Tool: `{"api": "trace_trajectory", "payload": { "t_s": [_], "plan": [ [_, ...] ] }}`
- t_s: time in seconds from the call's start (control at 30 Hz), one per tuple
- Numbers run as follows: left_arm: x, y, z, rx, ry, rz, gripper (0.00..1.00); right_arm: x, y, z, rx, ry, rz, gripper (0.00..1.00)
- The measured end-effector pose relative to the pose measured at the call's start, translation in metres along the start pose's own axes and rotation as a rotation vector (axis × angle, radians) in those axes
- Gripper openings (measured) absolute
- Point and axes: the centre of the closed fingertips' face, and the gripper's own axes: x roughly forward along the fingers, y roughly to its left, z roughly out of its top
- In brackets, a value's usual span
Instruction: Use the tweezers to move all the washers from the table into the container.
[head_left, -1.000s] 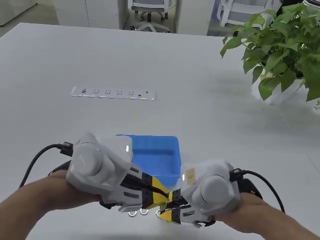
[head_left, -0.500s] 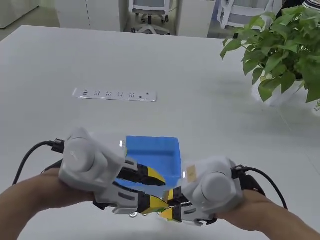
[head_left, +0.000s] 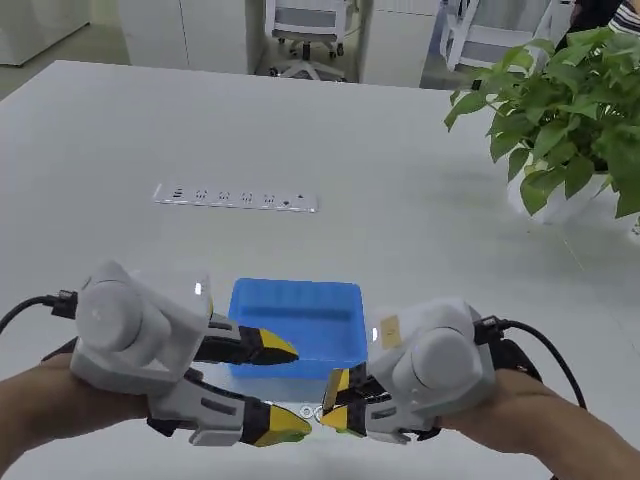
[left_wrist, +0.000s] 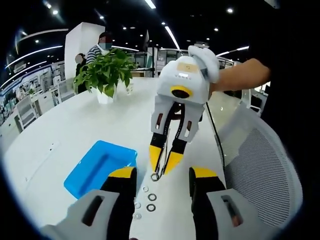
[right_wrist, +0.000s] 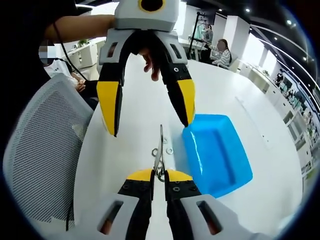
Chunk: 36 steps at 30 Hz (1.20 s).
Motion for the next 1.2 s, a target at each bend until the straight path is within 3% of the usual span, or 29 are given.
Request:
{"api": "trace_trajectory", "payload": {
  "t_s": [0.3, 0.63, 0.9, 1.2],
  "plan": [
    [-0.017, 0.01, -0.004, -0.053, -0.043, 0.091, 0.6, -0.012, -0.02, 0.015, 0.001, -0.03, -0.026, 0.09],
    [-0.032, 0.016, -0.016, -0.106, -0.051, 0.153, 0.67, -0.016, -0.042, 0.022, 0.014, -0.052, -0.045, 0.09],
    [-0.041, 0.018, -0.02, -0.125, -0.064, 0.191, 0.72, -0.011, -0.066, 0.023, 0.015, -0.06, -0.065, 0.09],
    [-0.048, 0.02, -0.021, -0.146, -0.081, 0.223, 0.78, 0.001, -0.082, 0.015, 0.01, -0.049, -0.065, 0.09]
  ]
}}
